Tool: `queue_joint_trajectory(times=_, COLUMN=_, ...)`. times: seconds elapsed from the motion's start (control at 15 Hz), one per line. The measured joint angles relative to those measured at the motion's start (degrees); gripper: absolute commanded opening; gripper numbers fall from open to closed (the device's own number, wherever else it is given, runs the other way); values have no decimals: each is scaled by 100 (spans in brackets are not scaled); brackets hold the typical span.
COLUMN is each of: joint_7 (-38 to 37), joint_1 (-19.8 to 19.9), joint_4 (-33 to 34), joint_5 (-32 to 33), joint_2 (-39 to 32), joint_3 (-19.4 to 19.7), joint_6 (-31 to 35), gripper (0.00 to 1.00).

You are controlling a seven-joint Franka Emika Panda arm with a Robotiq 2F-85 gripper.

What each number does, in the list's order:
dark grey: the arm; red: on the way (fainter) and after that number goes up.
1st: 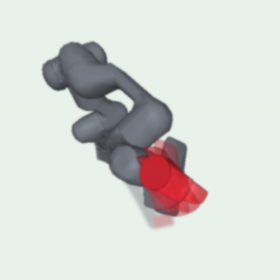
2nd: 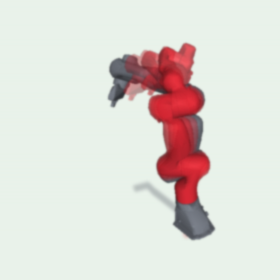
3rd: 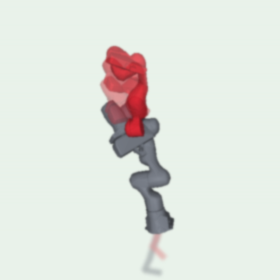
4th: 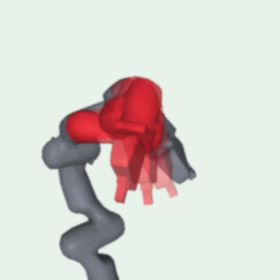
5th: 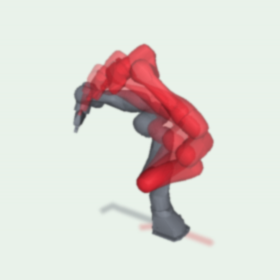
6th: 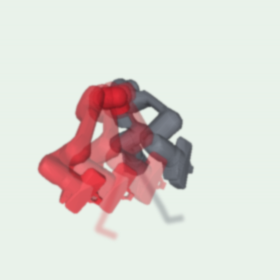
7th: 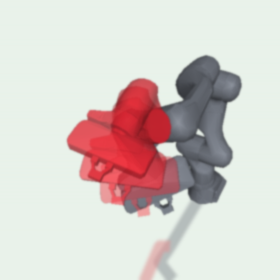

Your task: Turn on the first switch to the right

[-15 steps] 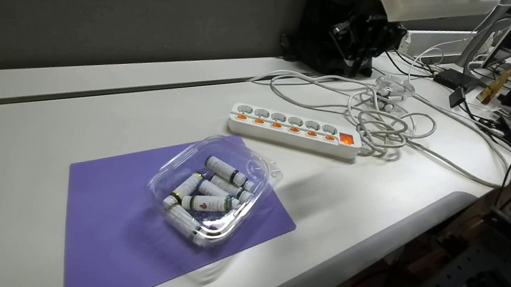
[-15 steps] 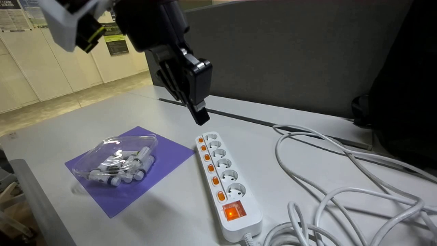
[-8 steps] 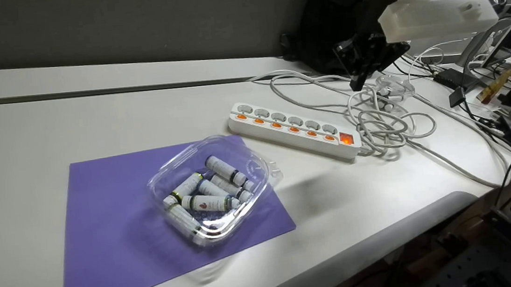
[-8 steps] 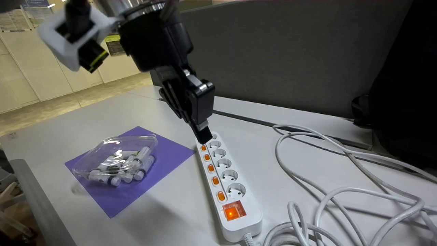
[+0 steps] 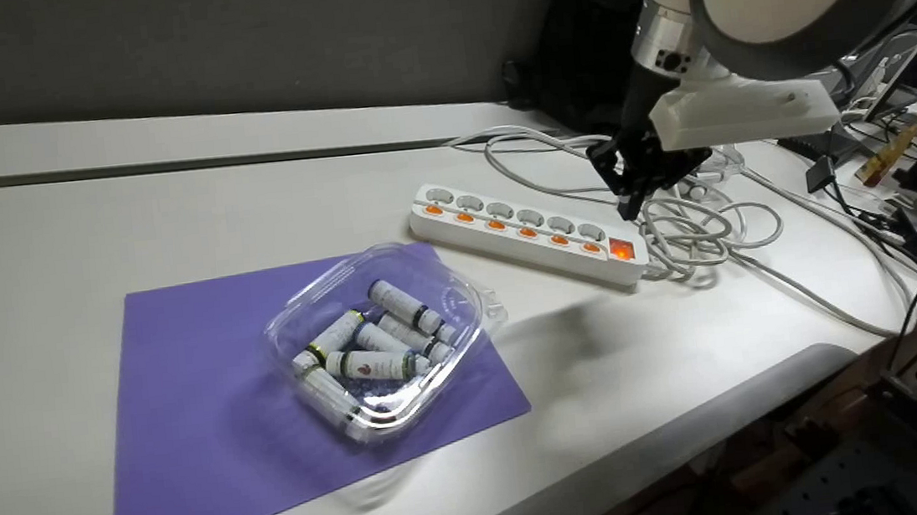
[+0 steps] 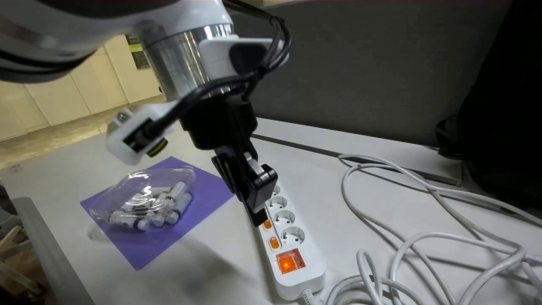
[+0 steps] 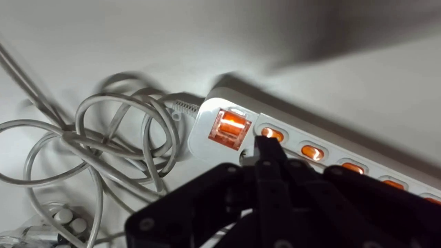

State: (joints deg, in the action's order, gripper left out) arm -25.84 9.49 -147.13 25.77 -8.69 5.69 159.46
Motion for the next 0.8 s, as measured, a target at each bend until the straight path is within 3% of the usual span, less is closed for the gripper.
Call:
queue_joint_trajectory(times=0.33, joint_7=103, joint_1=-399, joint_4=329, joint_5=-713, joint_2=-754, joint_3=366, joint_6=553, gripper=0)
queue_joint_trajectory(times=0.8, joint_7=540, joint_1=-830, joint_4=659, joint_5=-1658, joint_2=-1352, joint_3=531, joint_6=786, gripper=0)
